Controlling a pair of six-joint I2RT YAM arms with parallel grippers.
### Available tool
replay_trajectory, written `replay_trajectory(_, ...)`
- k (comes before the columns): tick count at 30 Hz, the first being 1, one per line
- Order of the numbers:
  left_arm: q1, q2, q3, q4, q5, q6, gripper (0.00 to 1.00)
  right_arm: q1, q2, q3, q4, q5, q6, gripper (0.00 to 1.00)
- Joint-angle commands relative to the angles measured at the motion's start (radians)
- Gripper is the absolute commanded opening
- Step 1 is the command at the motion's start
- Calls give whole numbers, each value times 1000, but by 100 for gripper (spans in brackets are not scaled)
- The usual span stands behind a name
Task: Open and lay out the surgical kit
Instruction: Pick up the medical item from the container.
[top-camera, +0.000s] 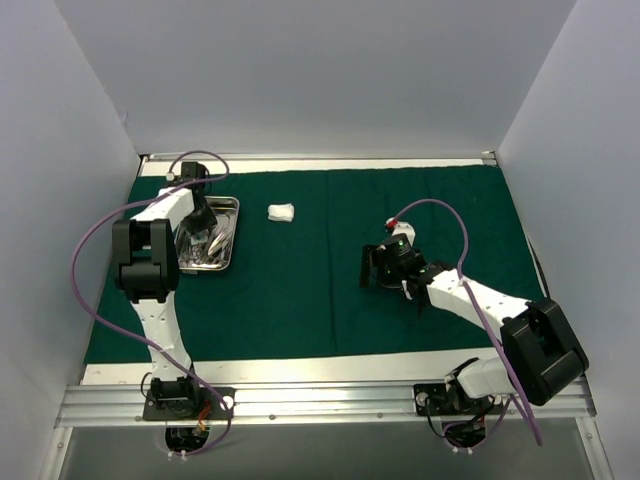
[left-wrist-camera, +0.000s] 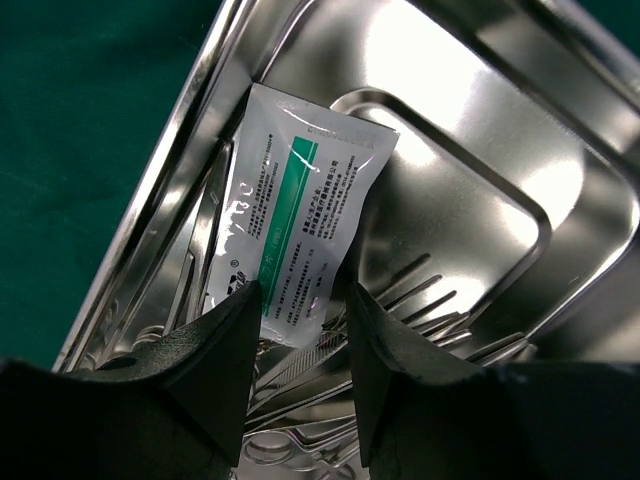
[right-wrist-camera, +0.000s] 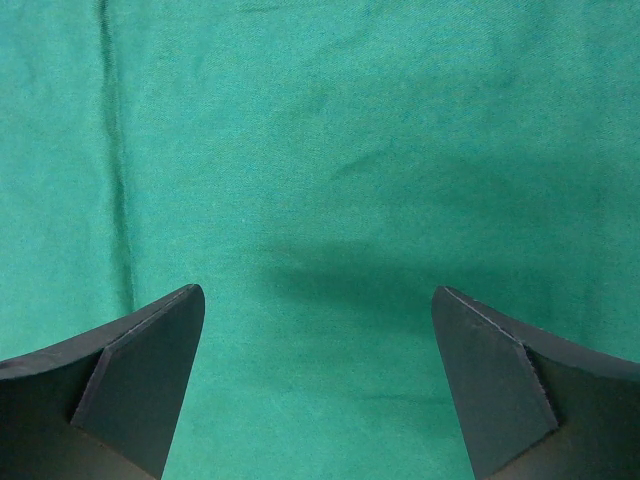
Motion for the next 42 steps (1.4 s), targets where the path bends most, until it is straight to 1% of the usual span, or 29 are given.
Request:
replay_trajectory(1, 7, 19, 69, -18, -4, 21, 48, 9, 4, -4, -1, 3, -4, 92)
replay_trajectory(3, 7, 36, 78, -23, -4, 22, 48, 9, 4, -2, 0, 3, -3, 92)
replay_trajectory(6, 8, 52, 83, -28, -7, 24, 45, 9, 8, -2, 2, 1, -4, 92)
replay_trajectory(13, 7, 73, 88, -43, -5, 27, 30, 9, 15, -5, 6, 1, -4, 92)
replay_trajectory(18, 7, 73, 104, -66, -4, 27, 16, 10, 13, -5, 6, 1, -3, 92)
replay_trajectory(23, 7, 23, 123, -91, -19, 34, 9, 10, 8, -7, 6, 3, -3, 92)
replay_trajectory(24, 5, 16, 130, -100, -22, 36, 6, 10, 9, -7, 6, 3, -3, 92)
replay_trajectory(26, 4, -7, 138, -106, -22, 37, 2, 10, 7, -5, 8, 3, -3, 92)
replay_trajectory(37, -22, -105, 180, -155, -11, 34, 2, 12, -4, -7, 6, 3, -3, 92)
replay_trajectory(42, -47, -181, 173, -157, 30, 19, 2, 10, -13, -1, 6, 1, -4, 92)
